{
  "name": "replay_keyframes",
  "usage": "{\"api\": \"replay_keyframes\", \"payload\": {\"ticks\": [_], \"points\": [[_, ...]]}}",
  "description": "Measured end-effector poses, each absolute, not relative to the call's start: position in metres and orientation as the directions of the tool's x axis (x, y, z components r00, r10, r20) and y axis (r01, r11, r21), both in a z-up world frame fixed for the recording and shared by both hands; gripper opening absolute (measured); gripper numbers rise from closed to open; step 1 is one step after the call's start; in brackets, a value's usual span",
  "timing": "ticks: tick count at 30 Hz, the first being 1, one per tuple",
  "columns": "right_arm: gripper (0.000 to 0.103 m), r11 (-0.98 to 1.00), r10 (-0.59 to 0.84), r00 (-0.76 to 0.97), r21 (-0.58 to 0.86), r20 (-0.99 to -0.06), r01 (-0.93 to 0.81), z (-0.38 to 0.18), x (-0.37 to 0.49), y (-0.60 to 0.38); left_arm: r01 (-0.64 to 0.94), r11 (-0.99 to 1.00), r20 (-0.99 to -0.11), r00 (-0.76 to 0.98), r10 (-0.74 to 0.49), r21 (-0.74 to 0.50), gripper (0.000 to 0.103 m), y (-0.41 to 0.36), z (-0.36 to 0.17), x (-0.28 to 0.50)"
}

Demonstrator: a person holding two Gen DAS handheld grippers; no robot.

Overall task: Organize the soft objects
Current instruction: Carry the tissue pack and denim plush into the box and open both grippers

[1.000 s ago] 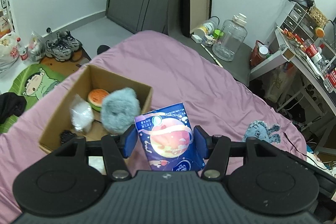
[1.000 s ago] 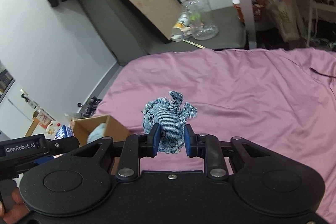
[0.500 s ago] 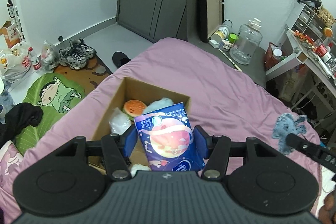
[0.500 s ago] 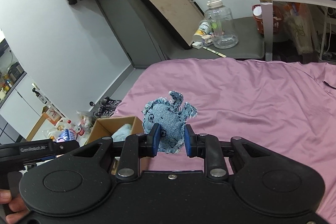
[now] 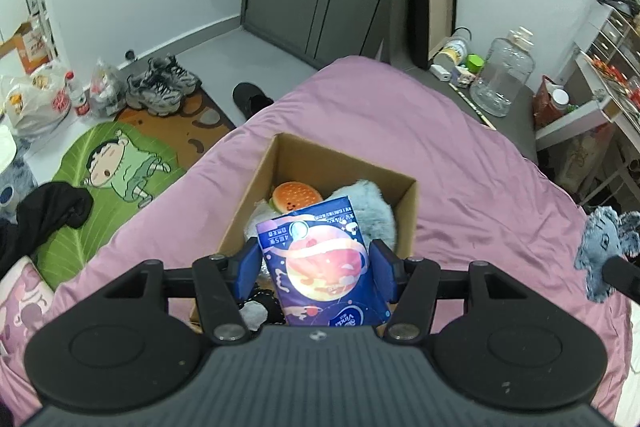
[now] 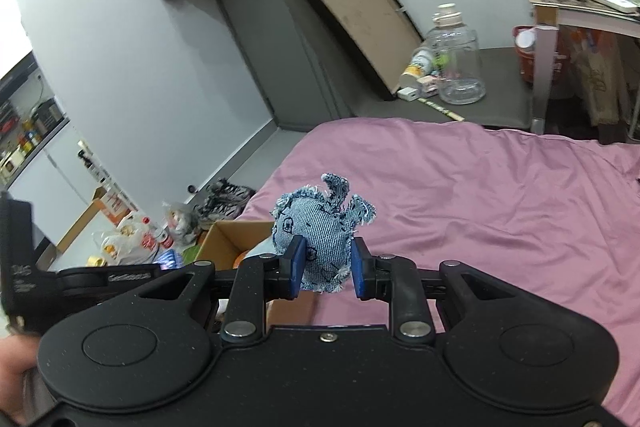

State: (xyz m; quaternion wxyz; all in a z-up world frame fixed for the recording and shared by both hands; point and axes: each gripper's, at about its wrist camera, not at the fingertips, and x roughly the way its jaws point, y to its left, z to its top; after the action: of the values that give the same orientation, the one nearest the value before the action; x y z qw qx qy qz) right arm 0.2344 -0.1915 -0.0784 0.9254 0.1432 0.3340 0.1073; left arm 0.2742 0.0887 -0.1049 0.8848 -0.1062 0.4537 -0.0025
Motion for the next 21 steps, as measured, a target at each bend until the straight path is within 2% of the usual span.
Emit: {"api": "replay_keyframes", "payload": {"ticks": [12, 21], "points": [[0.024, 0.92, 0.369, 0.685, 0.351, -0.628, -0.173, -0.103, 0.253, -0.153, -0.142, 0.96, -0.828, 0.546, -0.129, -0.243, 0.059, 0.102, -0.144, 0.299], [0.024, 0.903, 0.419, 0.626, 0.371, -0.657, -0.216, -0.118, 0.265, -0.121, -0.17, 0.951, -0.828, 0.546, -0.127, -0.258, 0.06, 0.112, -0.152, 0.306]]}}
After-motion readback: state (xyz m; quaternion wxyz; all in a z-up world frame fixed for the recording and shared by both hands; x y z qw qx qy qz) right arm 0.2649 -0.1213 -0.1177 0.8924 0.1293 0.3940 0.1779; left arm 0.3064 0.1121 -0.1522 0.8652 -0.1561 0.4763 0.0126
